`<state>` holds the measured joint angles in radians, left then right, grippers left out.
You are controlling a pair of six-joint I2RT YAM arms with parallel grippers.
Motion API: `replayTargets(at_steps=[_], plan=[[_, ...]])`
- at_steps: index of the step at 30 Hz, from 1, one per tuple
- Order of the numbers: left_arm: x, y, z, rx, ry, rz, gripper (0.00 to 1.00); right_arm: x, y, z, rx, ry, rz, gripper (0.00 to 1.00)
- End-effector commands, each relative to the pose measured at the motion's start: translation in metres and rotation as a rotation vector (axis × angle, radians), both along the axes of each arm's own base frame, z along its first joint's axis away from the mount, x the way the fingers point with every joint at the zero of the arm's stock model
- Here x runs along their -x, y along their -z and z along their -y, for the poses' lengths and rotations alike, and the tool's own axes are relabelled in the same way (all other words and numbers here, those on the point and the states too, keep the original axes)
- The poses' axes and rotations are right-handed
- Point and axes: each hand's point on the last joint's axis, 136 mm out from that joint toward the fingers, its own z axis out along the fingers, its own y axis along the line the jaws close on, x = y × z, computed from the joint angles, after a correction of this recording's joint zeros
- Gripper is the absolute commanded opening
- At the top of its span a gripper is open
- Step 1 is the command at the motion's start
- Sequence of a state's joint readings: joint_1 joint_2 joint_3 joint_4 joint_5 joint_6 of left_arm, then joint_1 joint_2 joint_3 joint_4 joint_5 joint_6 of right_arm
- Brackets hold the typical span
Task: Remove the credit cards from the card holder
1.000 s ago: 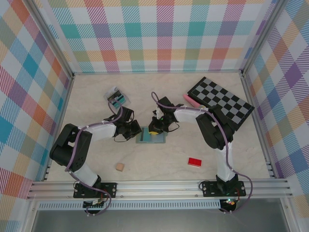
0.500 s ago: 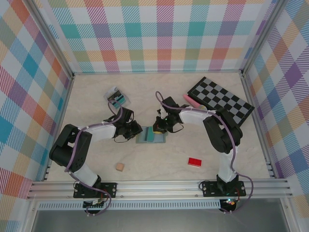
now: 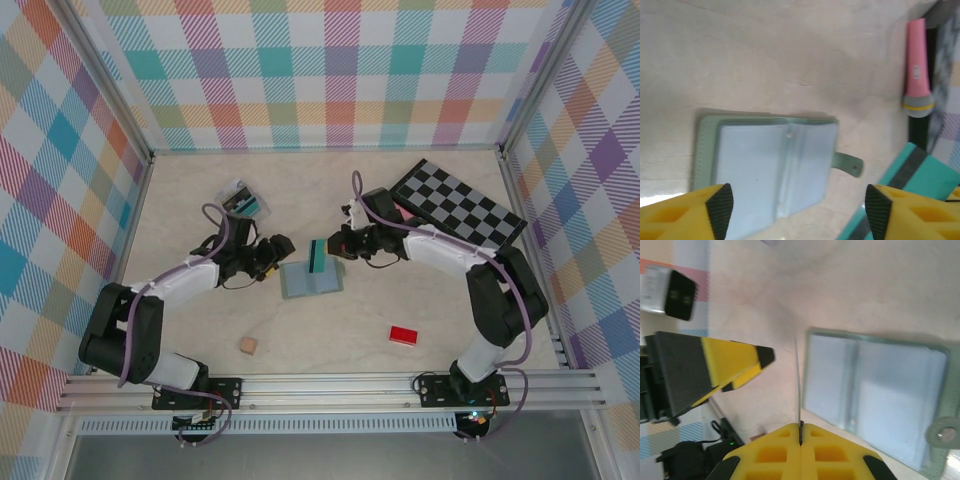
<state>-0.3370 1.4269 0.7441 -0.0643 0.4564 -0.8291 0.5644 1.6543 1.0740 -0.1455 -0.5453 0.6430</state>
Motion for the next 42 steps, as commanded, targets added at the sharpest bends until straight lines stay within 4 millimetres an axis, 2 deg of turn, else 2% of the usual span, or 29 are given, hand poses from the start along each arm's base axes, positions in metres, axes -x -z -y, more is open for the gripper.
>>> replayTargets(at_steps=[1, 5, 9, 14, 16, 21, 24, 33, 37, 42], plan=[[-0.003, -0.043, 0.017, 0.137, 0.063, 0.084, 0.82, 0.000, -0.041, -0.005, -0.144, -0.043, 0.080, 0.00], [-0.007, -0.078, 0.030, 0.278, 0.089, 0.177, 0.91, -0.003, -0.070, -0.003, -0.256, -0.045, 0.093, 0.00], [-0.005, -0.103, 0.030, 0.333, 0.084, 0.257, 0.98, -0.005, -0.089, -0.005, -0.335, -0.052, 0.072, 0.00], [0.000, -0.132, 0.039, 0.422, 0.116, 0.335, 0.97, -0.005, -0.105, -0.012, -0.419, -0.077, 0.047, 0.00], [0.001, -0.138, 0.042, 0.453, 0.124, 0.350, 0.92, -0.005, -0.110, -0.014, -0.440, -0.084, 0.039, 0.00], [0.002, -0.147, 0.047, 0.498, 0.145, 0.373, 0.58, -0.005, -0.116, -0.014, -0.459, -0.087, 0.036, 0.00], [0.003, -0.152, 0.050, 0.517, 0.160, 0.385, 0.47, -0.004, -0.117, -0.014, -0.463, -0.088, 0.033, 0.00], [0.006, -0.156, 0.055, 0.536, 0.207, 0.407, 0.23, -0.003, -0.115, -0.015, -0.460, -0.089, 0.021, 0.00], [0.005, -0.150, 0.055, 0.507, 0.210, 0.396, 0.02, -0.003, -0.110, -0.014, -0.442, -0.084, 0.010, 0.00], [0.006, -0.137, 0.050, 0.381, 0.228, 0.381, 0.00, -0.002, -0.094, -0.005, -0.339, -0.032, 0.001, 0.18]])
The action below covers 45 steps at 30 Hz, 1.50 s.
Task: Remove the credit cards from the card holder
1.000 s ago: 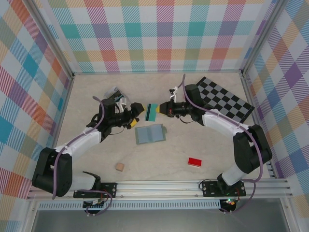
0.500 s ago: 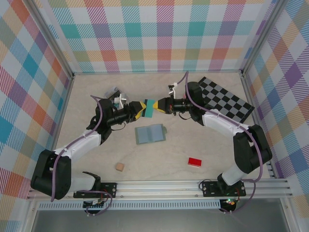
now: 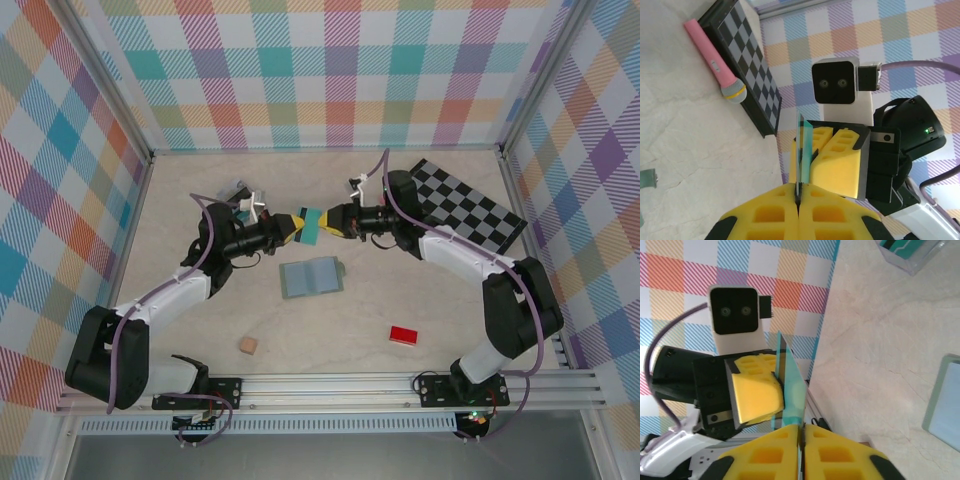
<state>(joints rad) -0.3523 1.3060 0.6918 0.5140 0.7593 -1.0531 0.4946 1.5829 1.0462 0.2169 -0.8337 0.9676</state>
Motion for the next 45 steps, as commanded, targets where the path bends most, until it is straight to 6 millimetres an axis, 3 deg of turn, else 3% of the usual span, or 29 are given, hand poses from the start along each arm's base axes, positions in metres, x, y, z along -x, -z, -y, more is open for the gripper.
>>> replayTargets(at_steps=[1, 8, 15, 21, 28, 34, 45], plan=[[0.005, 0.007, -0.003, -0.129, 0.014, 0.024, 0.00, 0.003, 0.005, 0.008, 0.079, 0.025, 0.037, 0.23], [0.004, 0.035, -0.051, -0.630, -0.069, 0.060, 0.00, -0.004, 0.044, 0.047, 0.381, 0.177, 0.044, 0.65], [-0.011, 0.044, -0.097, -1.059, -0.063, 0.127, 0.00, -0.010, 0.074, 0.077, 0.495, 0.261, 0.021, 0.87], [-0.040, 0.025, -0.115, -1.292, -0.038, 0.300, 0.00, -0.011, 0.076, 0.089, 0.518, 0.283, 0.027, 0.99], [-0.075, 0.022, -0.128, -1.429, 0.088, 0.387, 0.00, -0.009, 0.070, 0.089, 0.517, 0.266, 0.053, 1.00], [-0.110, 0.039, -0.131, -1.475, 0.173, 0.504, 0.00, -0.002, 0.071, 0.089, 0.491, 0.268, 0.022, 1.00], [-0.160, 0.086, -0.152, -1.499, 0.229, 0.498, 0.00, 0.003, 0.071, 0.096, 0.503, 0.303, -0.008, 1.00]])
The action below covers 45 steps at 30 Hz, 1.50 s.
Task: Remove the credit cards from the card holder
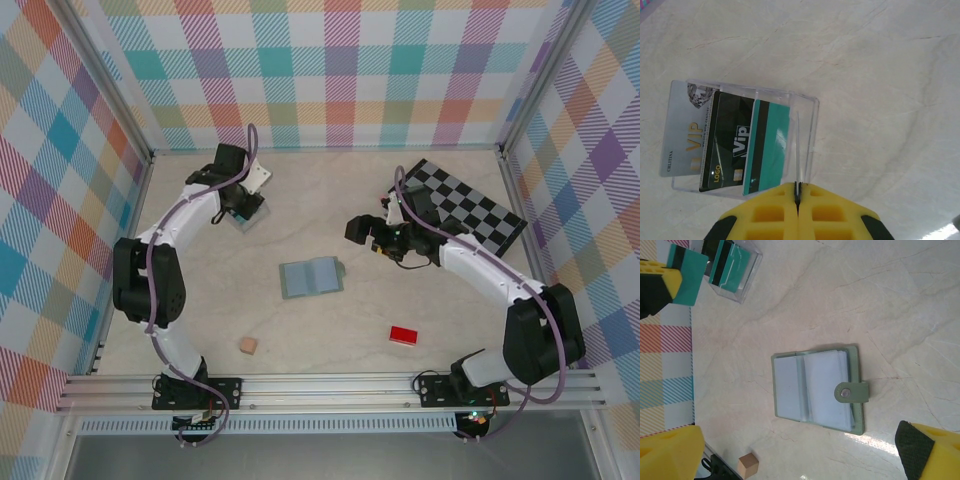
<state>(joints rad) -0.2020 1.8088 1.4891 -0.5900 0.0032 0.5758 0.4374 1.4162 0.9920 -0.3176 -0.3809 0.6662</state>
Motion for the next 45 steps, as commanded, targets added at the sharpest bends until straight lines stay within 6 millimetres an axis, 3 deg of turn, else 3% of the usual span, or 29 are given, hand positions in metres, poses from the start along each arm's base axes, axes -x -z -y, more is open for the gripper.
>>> replayTargets(at_steps=[1, 15, 21, 32, 34, 37, 45], plan=[[-0.021, -0.007, -0.004, 0.021, 0.043, 0.057, 0.00, 0.005, -0.001, 0.006, 0.005, 0.020, -0.013, 1.00], [-0.052, 0.030, -0.013, -0.034, 0.086, -0.010, 0.00, 0.006, 0.002, 0.008, -0.004, 0.055, -0.045, 1.00], [-0.055, 0.044, -0.018, -0.067, 0.099, -0.049, 0.00, 0.007, 0.001, 0.005, -0.014, 0.049, -0.056, 1.00], [-0.052, 0.050, -0.013, -0.024, 0.092, -0.089, 0.00, 0.007, 0.004, 0.003, -0.021, 0.047, -0.073, 1.00], [-0.052, 0.049, -0.015, -0.024, 0.077, -0.086, 0.08, 0.007, 0.005, 0.003, -0.021, 0.047, -0.075, 1.00], [-0.055, 0.045, -0.020, -0.040, 0.042, -0.073, 0.28, 0.007, 0.005, 0.003, -0.021, 0.047, -0.074, 1.00], [-0.060, 0.024, -0.021, -0.015, -0.008, -0.023, 0.34, 0.007, 0.007, 0.003, -0.018, 0.049, -0.078, 1.00]])
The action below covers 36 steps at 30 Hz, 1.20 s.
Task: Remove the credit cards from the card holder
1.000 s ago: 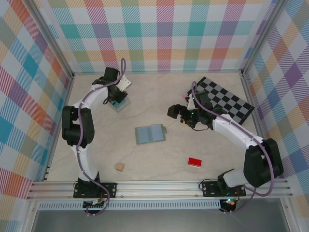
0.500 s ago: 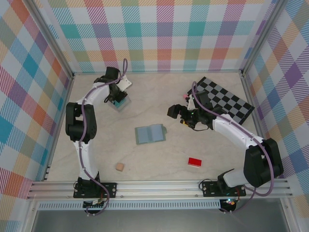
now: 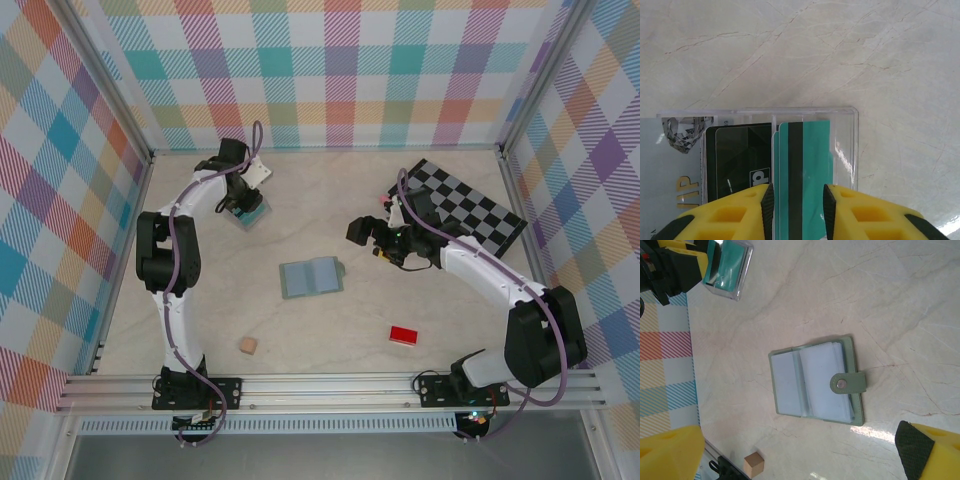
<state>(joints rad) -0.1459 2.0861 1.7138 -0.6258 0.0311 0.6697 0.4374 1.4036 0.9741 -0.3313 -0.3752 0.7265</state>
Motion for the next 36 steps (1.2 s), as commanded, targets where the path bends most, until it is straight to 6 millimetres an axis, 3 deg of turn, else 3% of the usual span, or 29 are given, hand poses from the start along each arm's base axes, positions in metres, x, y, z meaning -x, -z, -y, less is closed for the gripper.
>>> replayTargets(at_steps=[1, 9, 14, 17, 20, 25, 31, 36], plan=[[-0.009, -0.034, -0.006, 0.037, -0.056, 0.072, 0.34, 0.001, 0.002, 0.000, -0.008, 0.005, -0.020, 1.00], [0.002, -0.117, 0.012, 0.305, -0.195, 0.211, 0.52, 0.005, -0.005, -0.007, 0.102, -0.036, 0.040, 1.00], [0.024, -0.140, 0.017, 0.496, -0.329, 0.257, 0.63, 0.013, 0.000, -0.034, 0.231, -0.125, 0.078, 0.98], [0.044, -0.136, 0.012, 0.570, -0.433, 0.253, 0.70, 0.021, 0.011, -0.056, 0.302, -0.192, 0.081, 0.97], [0.067, -0.122, -0.001, 0.611, -0.574, 0.237, 0.88, 0.029, 0.027, -0.079, 0.387, -0.263, 0.081, 0.96], [0.106, -0.096, -0.011, 0.671, -0.737, 0.176, 0.99, 0.042, 0.052, -0.111, 0.522, -0.374, 0.070, 0.95], [0.148, -0.071, -0.024, 0.718, -0.913, 0.134, 1.00, 0.041, 0.084, -0.118, 0.652, -0.399, 0.034, 0.96], [0.174, -0.064, -0.014, 0.802, -0.897, 0.085, 1.00, 0.037, 0.097, -0.124, 0.712, -0.417, 0.018, 0.96]])
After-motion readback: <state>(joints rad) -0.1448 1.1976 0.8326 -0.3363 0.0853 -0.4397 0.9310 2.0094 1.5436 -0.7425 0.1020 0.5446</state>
